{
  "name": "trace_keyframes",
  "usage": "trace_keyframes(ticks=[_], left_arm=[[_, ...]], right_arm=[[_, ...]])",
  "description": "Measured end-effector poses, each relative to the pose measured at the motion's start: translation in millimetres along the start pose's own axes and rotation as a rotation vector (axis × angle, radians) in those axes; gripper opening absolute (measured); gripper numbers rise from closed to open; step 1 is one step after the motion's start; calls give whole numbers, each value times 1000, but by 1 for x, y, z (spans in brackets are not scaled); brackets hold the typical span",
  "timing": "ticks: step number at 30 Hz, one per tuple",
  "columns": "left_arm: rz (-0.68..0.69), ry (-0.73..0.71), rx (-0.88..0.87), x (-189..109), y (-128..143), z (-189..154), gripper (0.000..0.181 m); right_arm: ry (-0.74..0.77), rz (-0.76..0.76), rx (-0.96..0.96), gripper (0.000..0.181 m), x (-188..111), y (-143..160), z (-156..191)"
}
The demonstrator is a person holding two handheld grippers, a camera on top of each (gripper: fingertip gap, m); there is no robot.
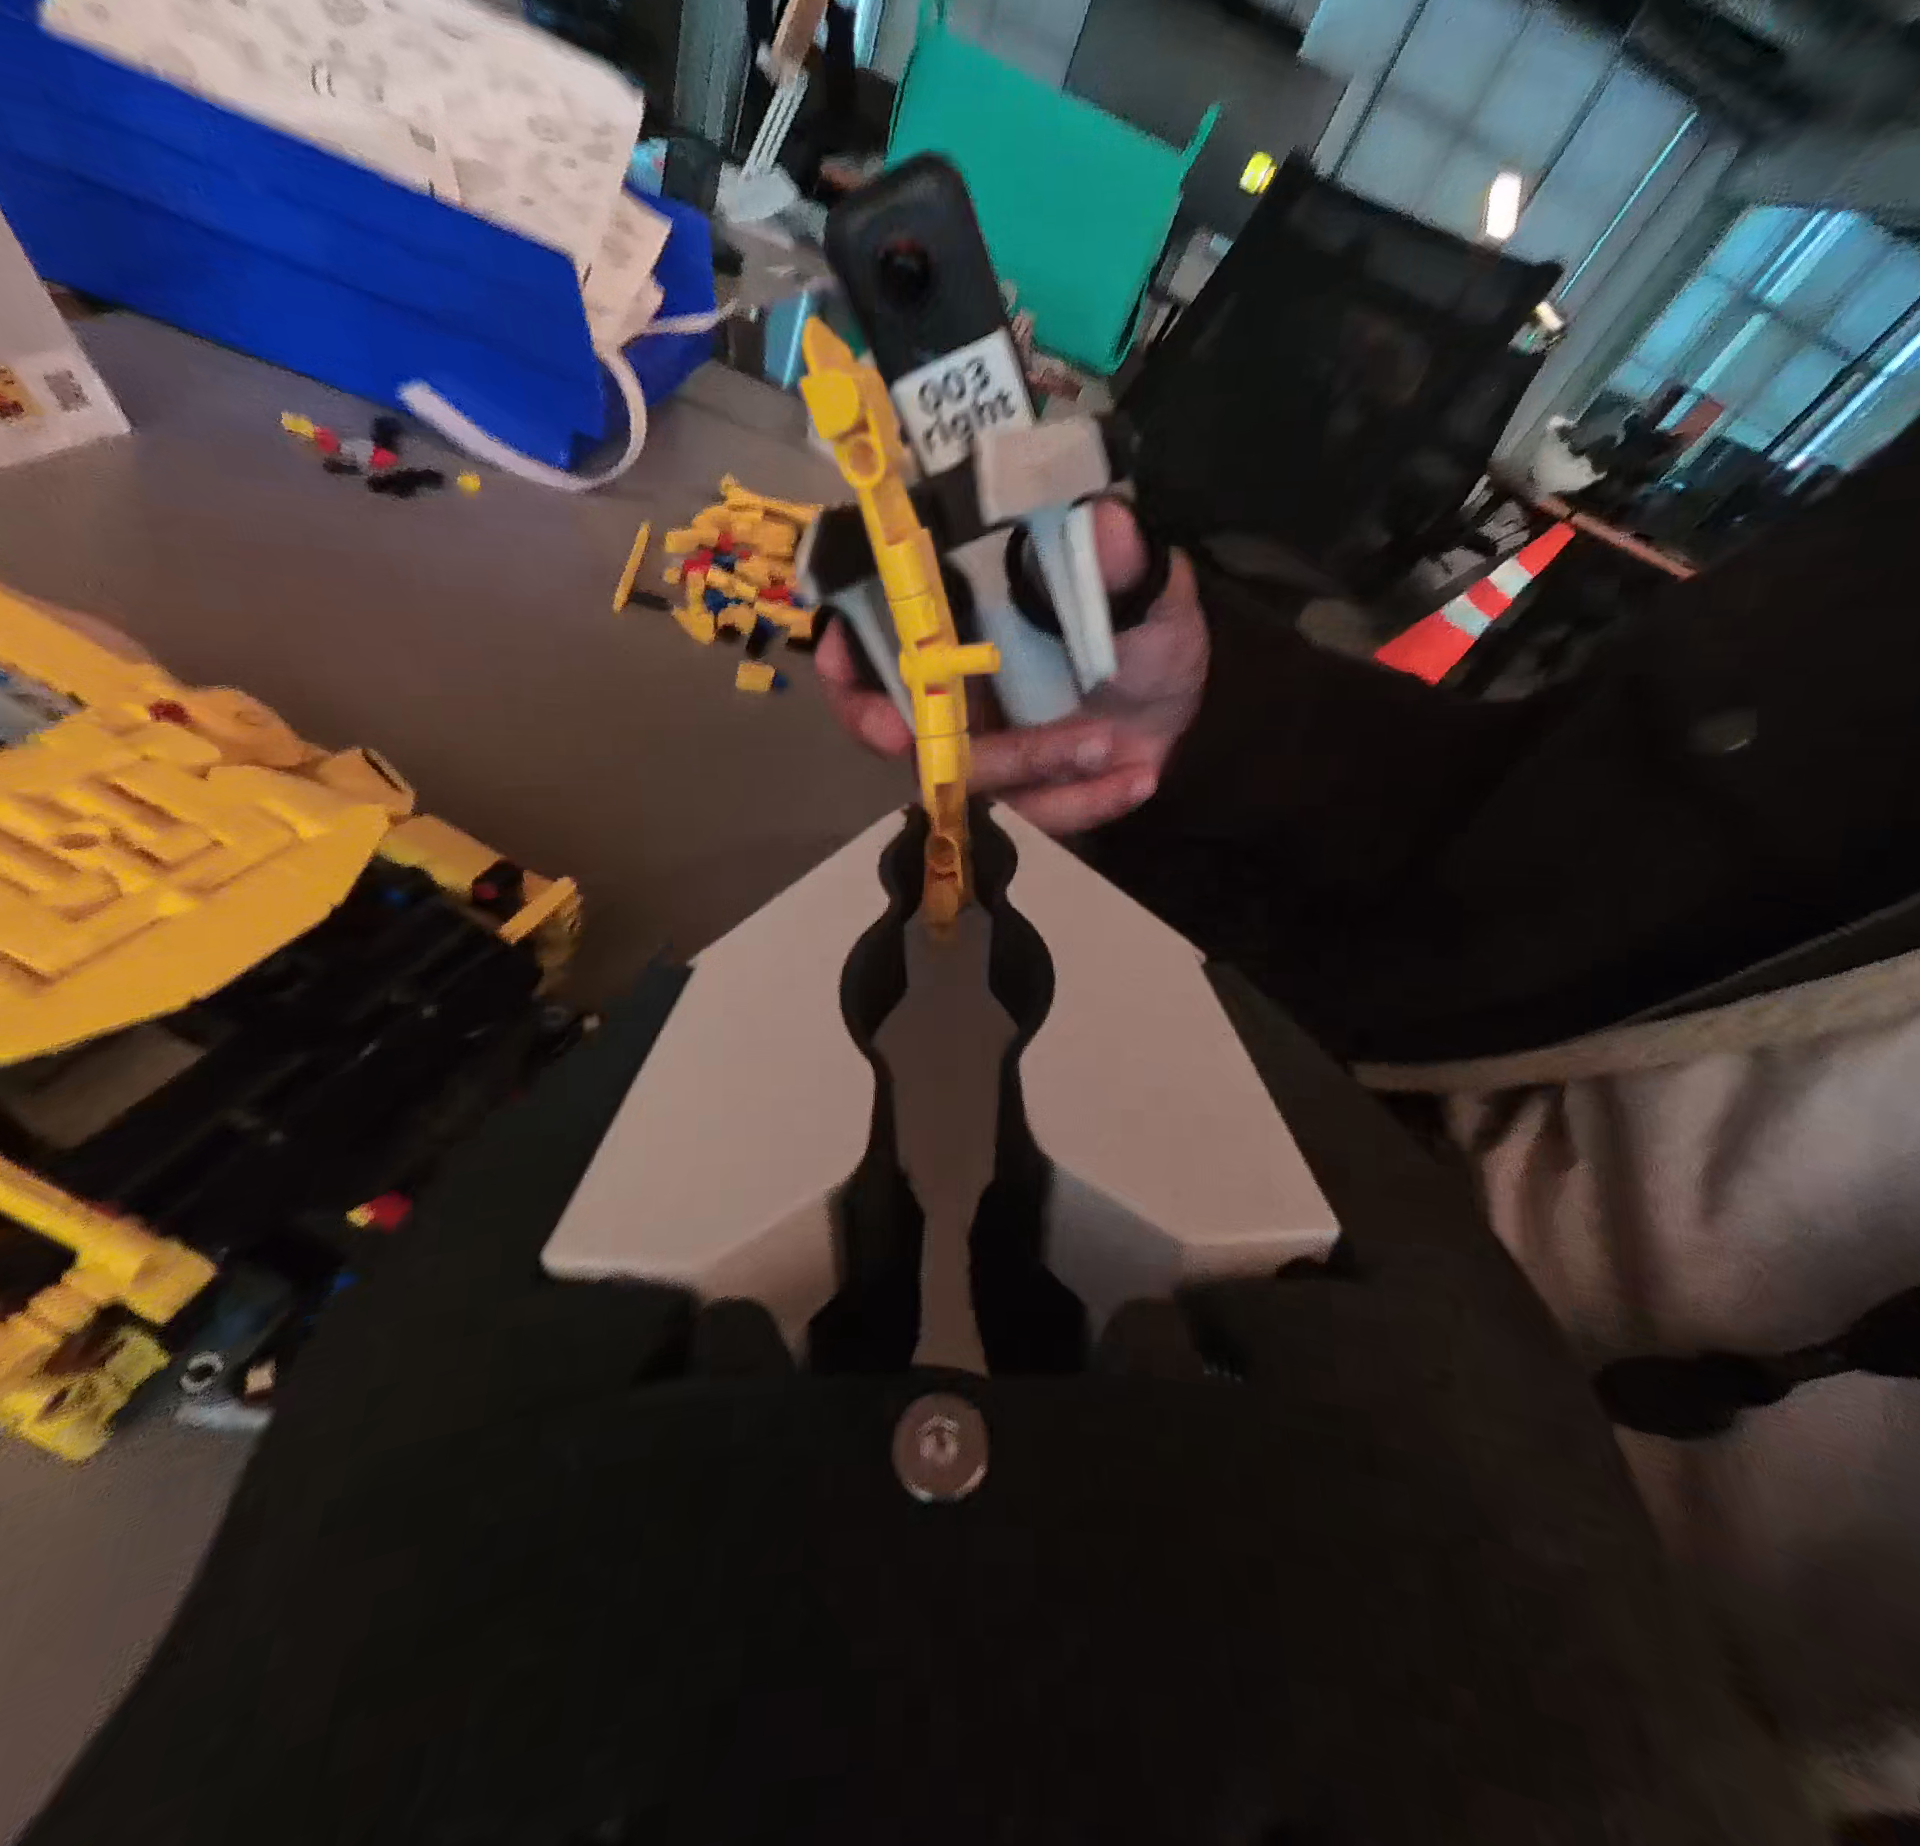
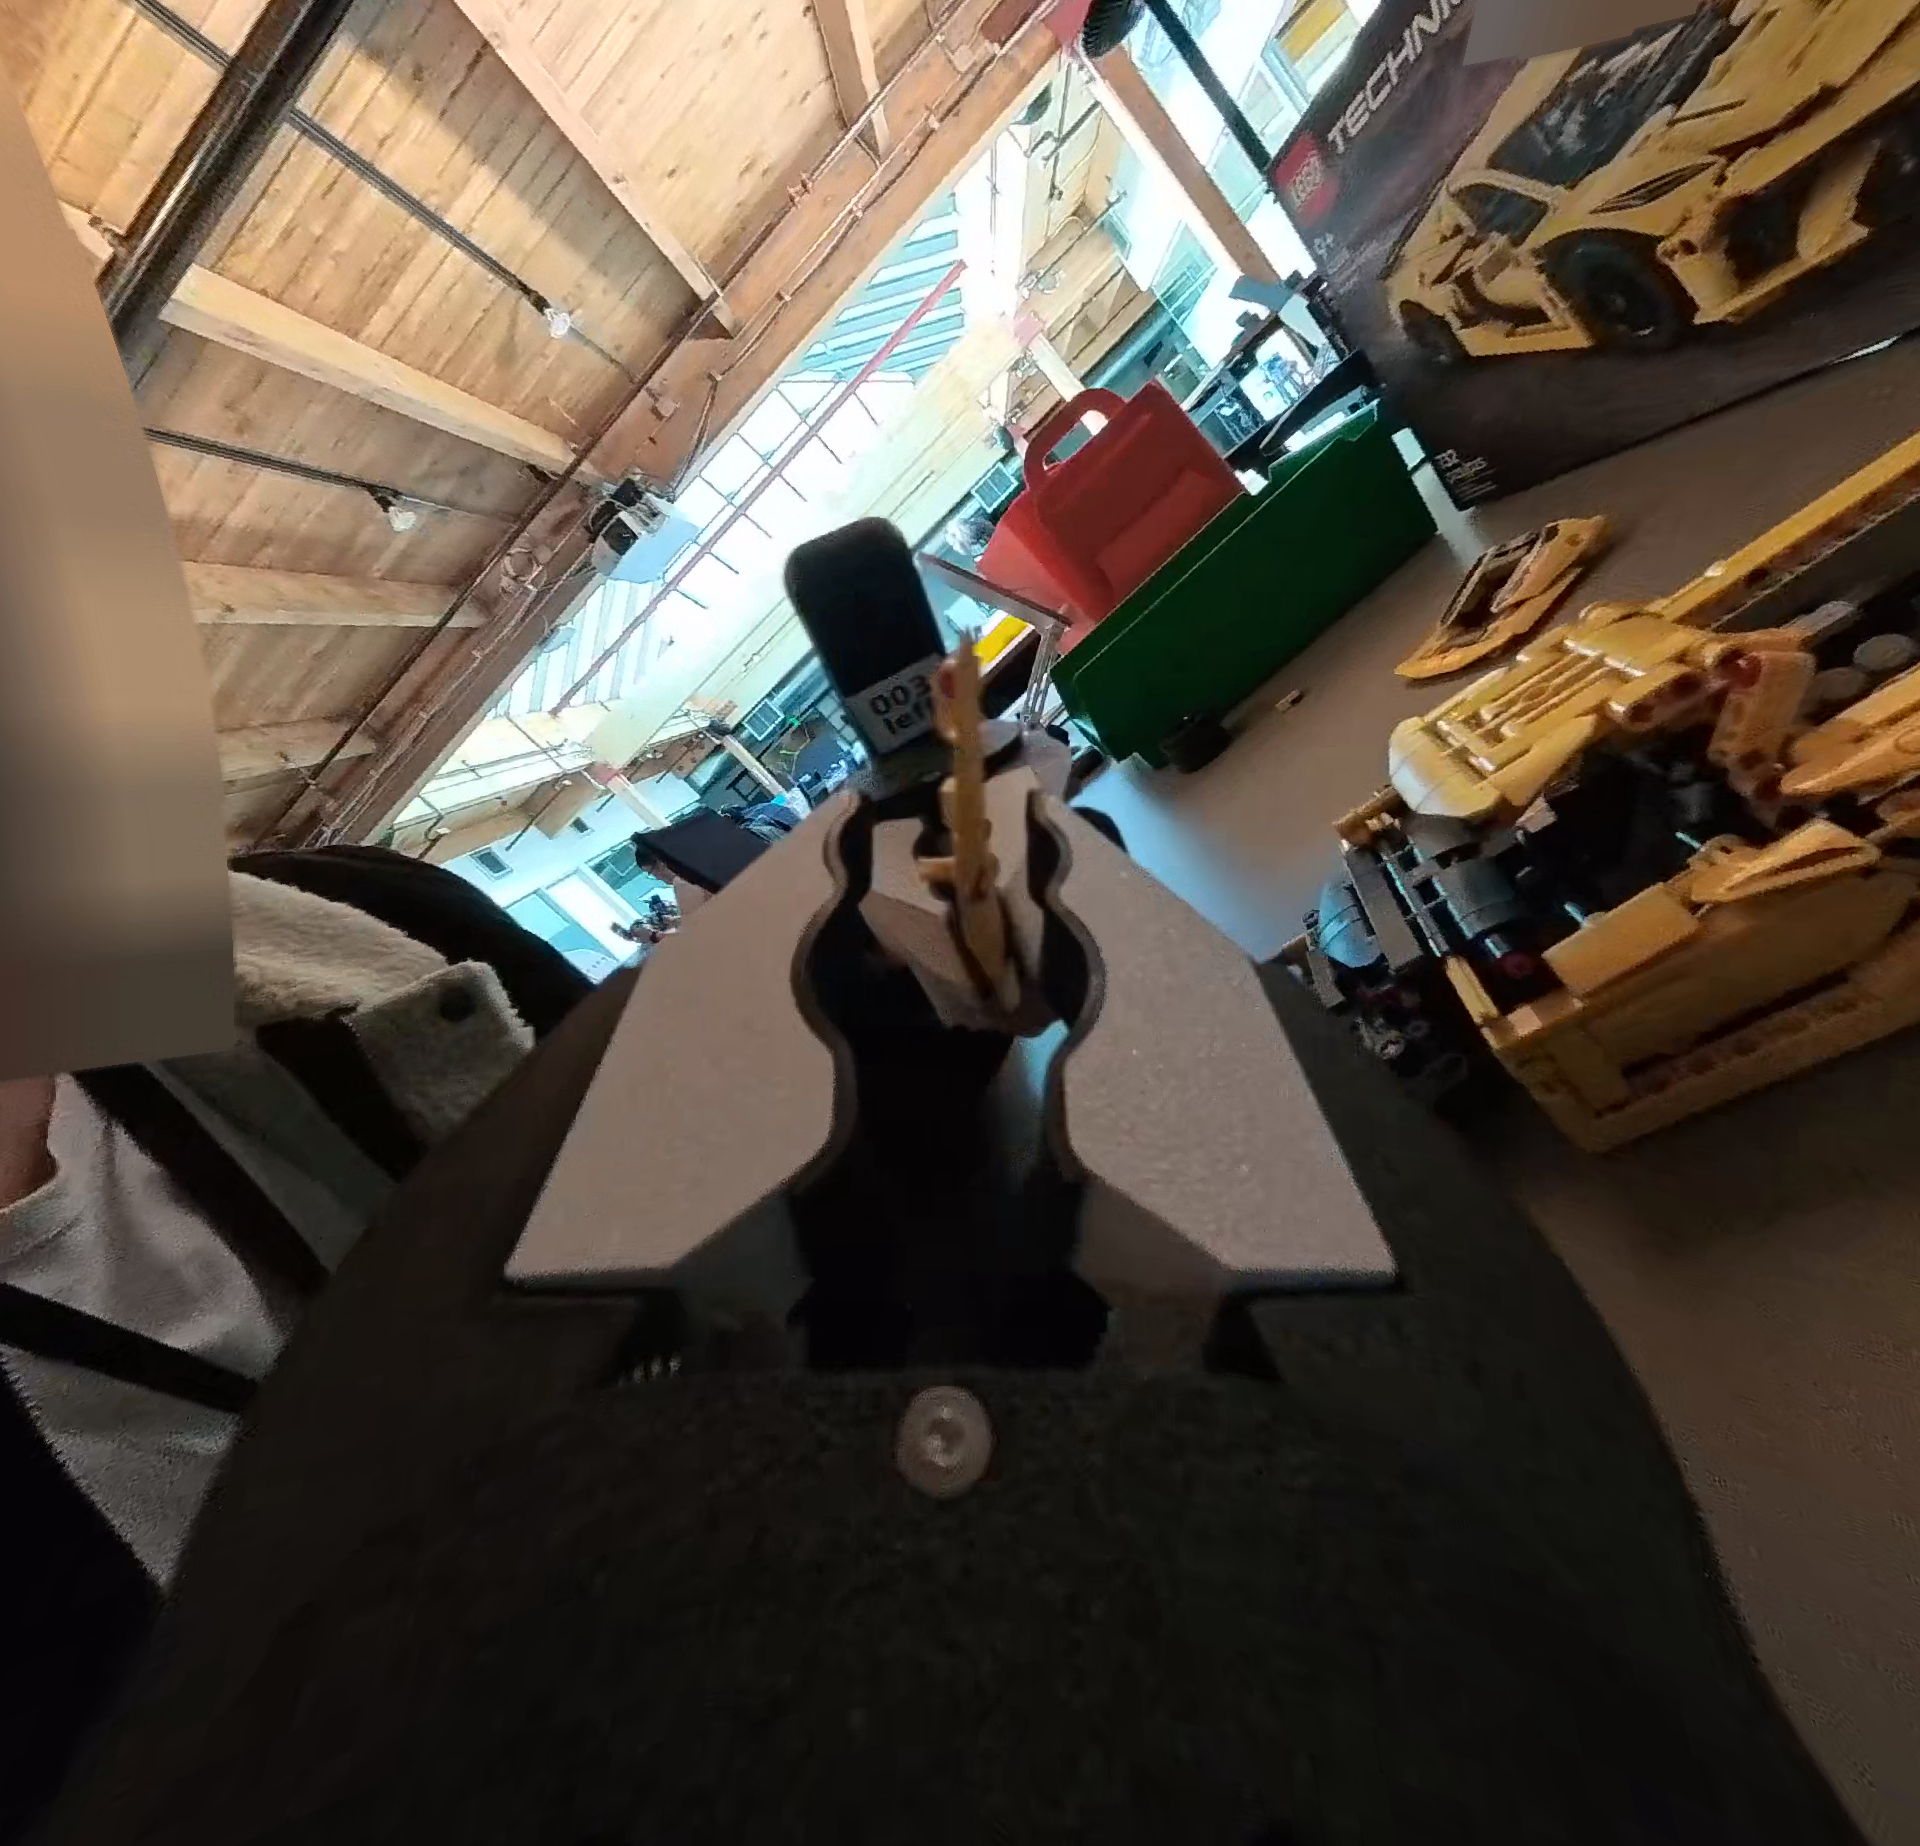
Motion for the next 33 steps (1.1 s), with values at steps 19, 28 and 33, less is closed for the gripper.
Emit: trace_keyframes(ticks=[19,28,33], left_arm=[[-68,54,-85,4,-2,3,26],[-213,132,-180,-7,-11,5,24],[-258,109,-143,-12,-14,4,18]], right_arm=[[27,70,-28,7,2,2,1],[117,223,-272,7,16,11,11],[56,248,-239,7,19,15,13]])
Point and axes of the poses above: each gripper's, where its closed fingertips meet, x out along the fingers, y out of its underside, z = x × y across the jaws, the point moved 10 cm from there along -x, back along the fingers, and after that the axes turned 10 degrees about -y, right-handed, at the moved point
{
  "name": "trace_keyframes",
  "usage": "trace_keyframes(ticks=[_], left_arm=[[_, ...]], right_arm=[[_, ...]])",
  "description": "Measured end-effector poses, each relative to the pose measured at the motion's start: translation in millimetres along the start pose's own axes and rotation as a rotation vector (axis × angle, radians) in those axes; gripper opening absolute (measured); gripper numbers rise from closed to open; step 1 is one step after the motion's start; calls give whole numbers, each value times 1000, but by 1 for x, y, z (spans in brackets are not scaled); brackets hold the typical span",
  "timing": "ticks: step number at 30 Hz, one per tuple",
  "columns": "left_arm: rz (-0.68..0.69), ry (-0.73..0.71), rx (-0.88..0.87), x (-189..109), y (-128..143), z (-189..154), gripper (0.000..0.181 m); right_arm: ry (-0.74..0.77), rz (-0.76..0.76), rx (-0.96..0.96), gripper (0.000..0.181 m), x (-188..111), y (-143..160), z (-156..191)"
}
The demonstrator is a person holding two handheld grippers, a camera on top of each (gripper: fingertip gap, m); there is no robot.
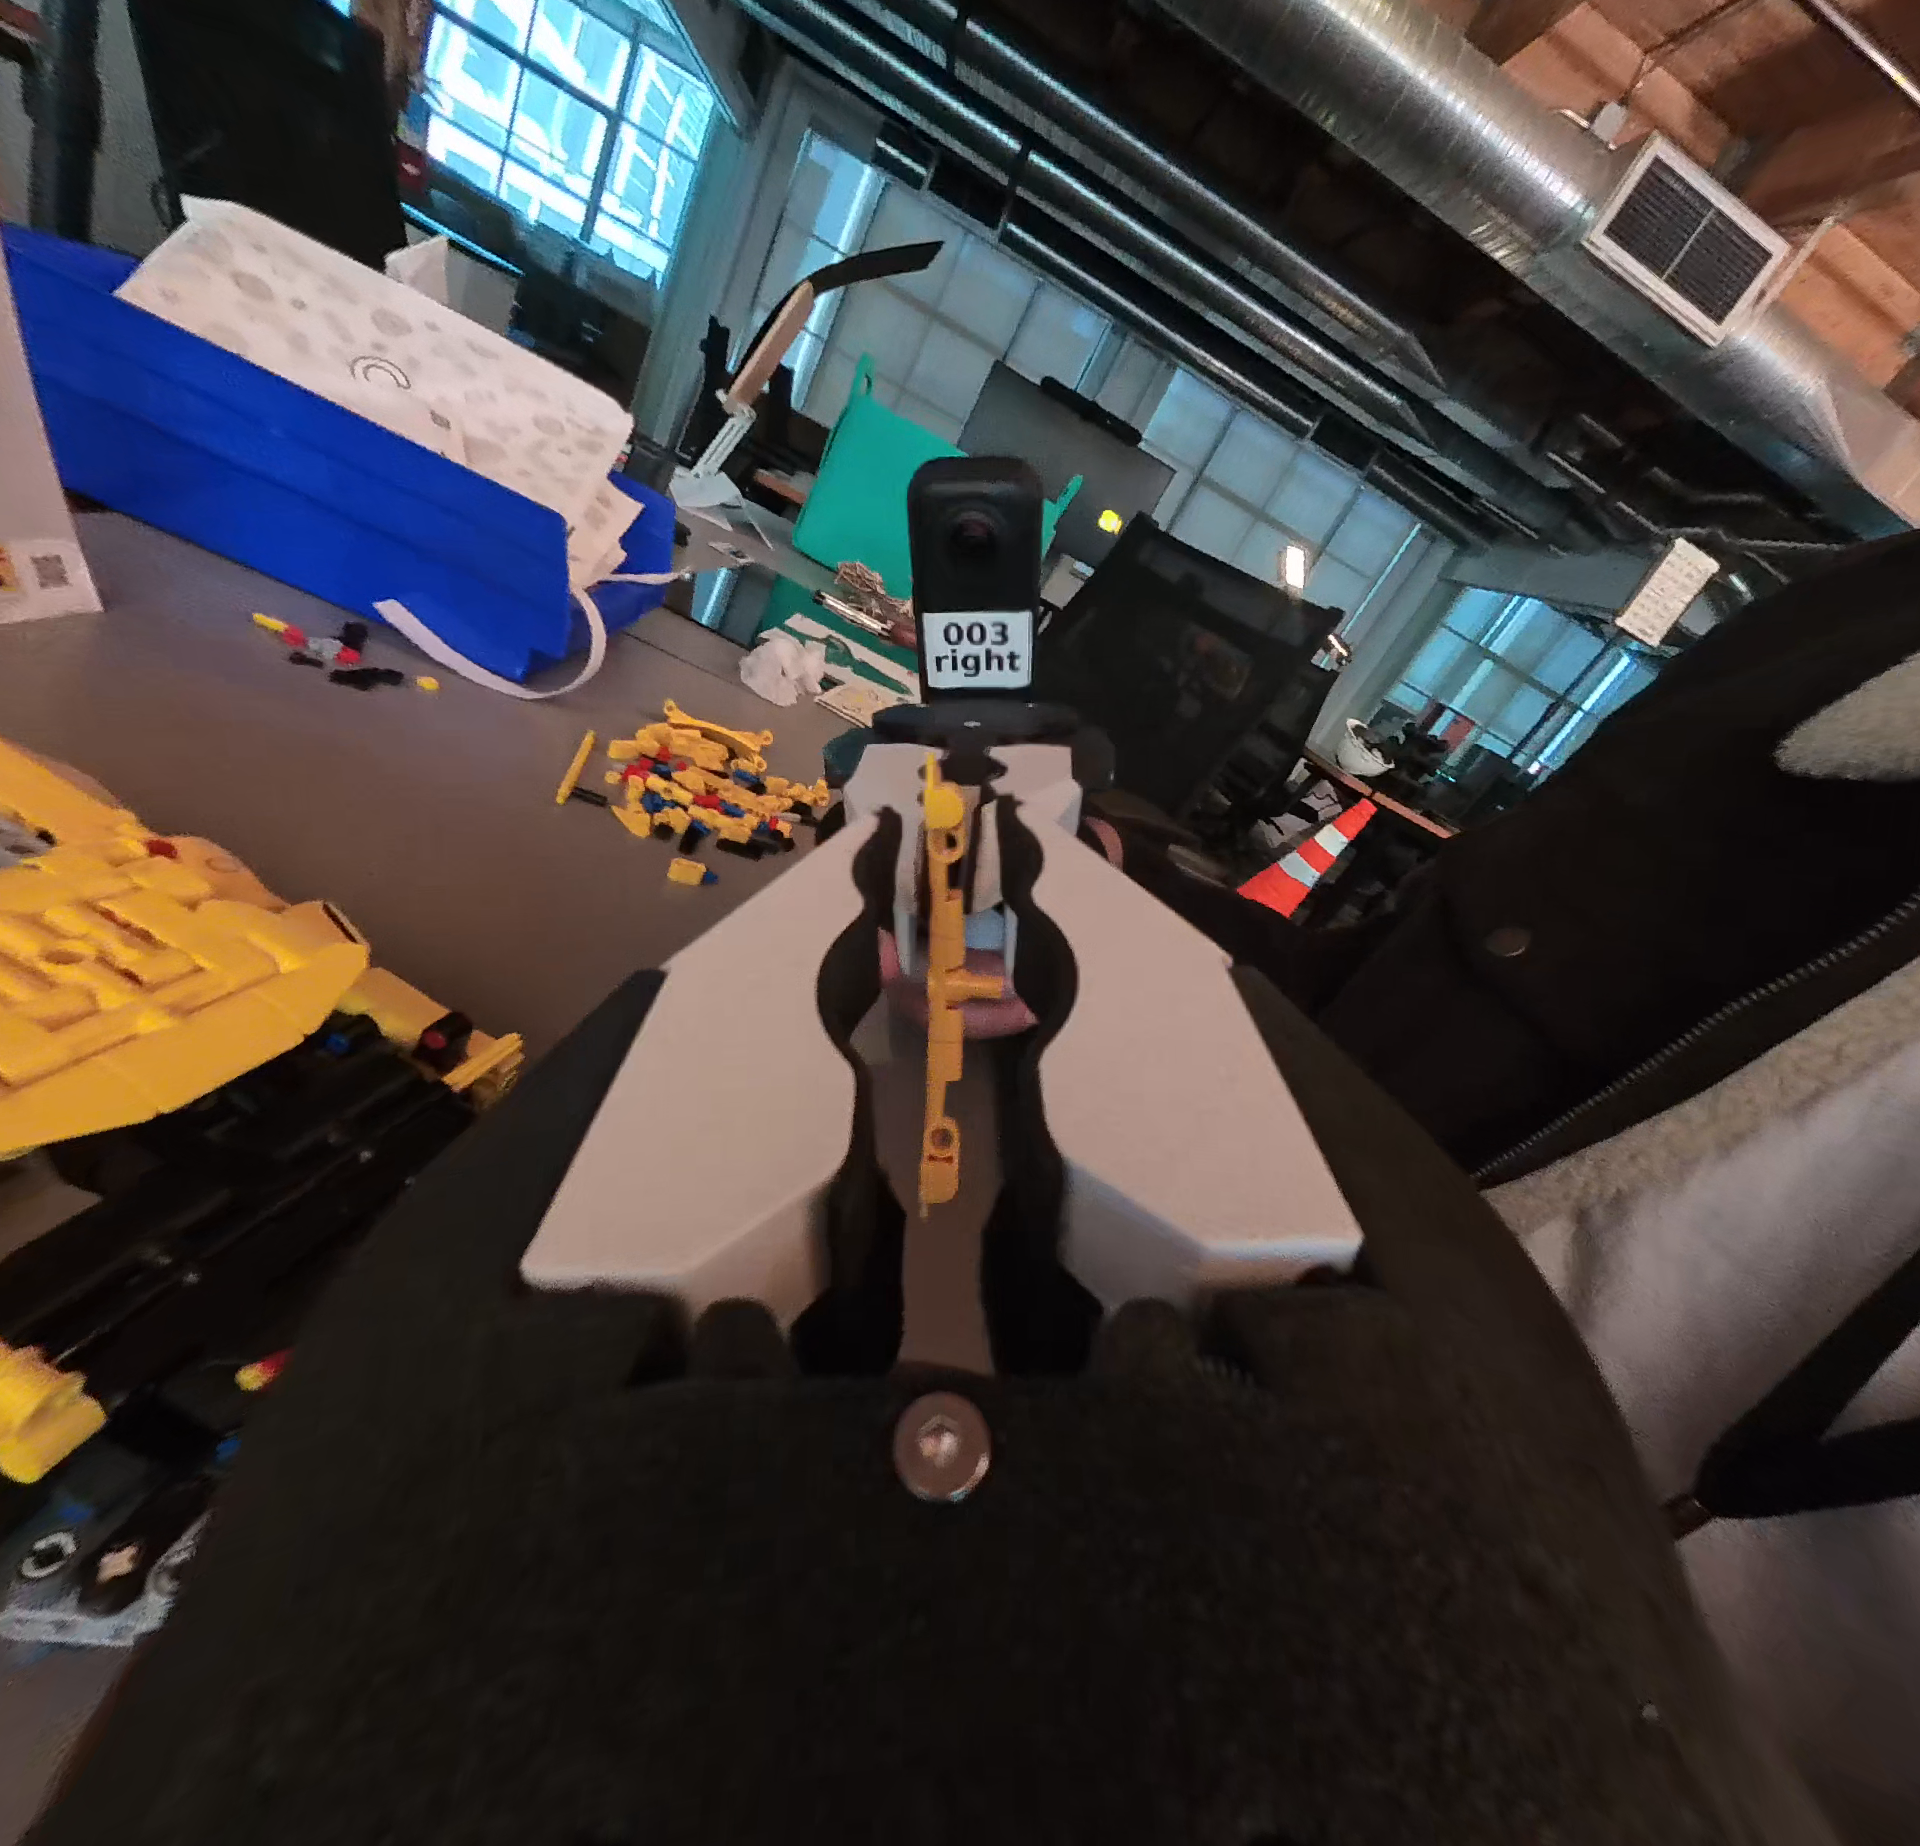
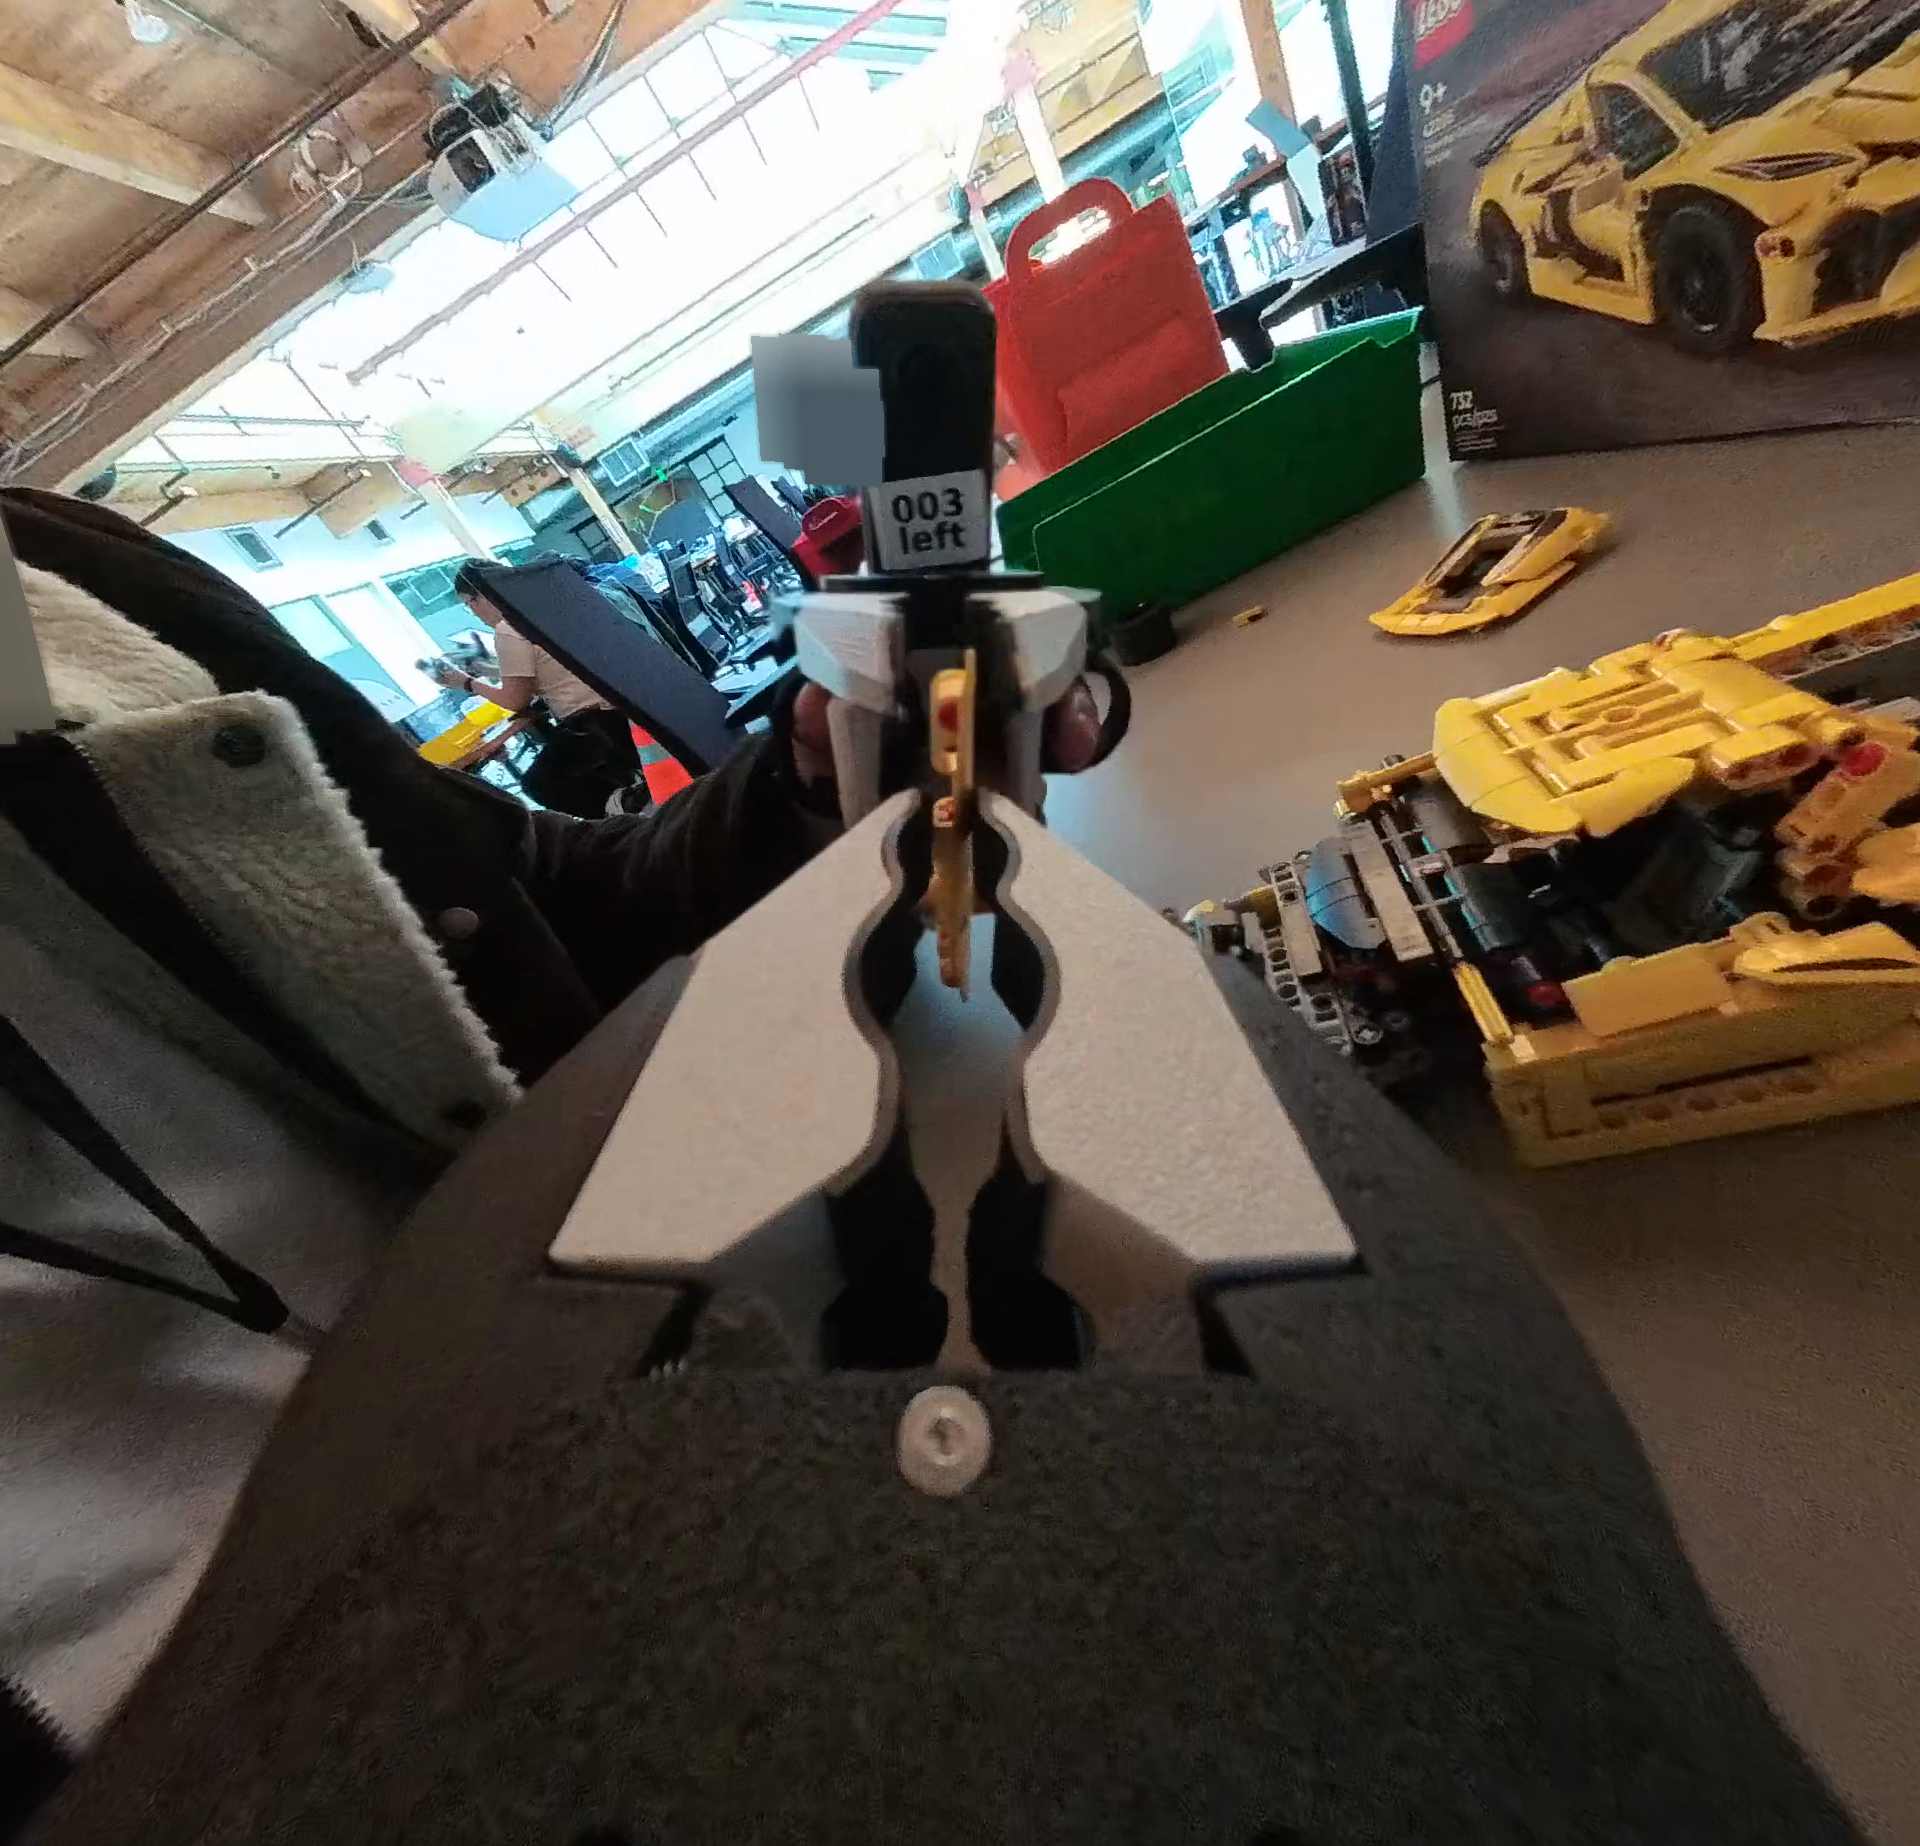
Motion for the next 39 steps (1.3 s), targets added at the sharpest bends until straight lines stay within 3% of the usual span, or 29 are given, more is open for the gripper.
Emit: trace_keyframes(ticks=[10,14,18,25,33,38,39], left_arm=[[14,17,81,1,1,-9,7],[-19,17,126,-3,-3,-13,7],[23,15,155,1,2,-15,7],[22,30,150,1,2,-17,6],[44,38,178,1,3,-18,6],[30,28,191,1,2,-18,6],[22,15,187,-2,1,-16,6]], right_arm=[[-53,31,31,7,3,2,2],[-38,-37,-17,8,-1,-3,7],[-60,-68,-5,24,-2,-5,7],[-52,-61,-55,6,-3,-7,11],[-65,-32,-46,5,-4,-7,10],[-74,-73,-17,6,-6,-9,9],[-112,-195,-4,7,-16,-15,10]])
Point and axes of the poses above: each gripper's, where its closed fingertips meet, x out along the fingers, y out of its underside, z = x × y across the jaws, the point moved 10 cm from there along -x, back along the fingers, and after that the axes turned 10 degrees about -y, right-handed, at the moved point
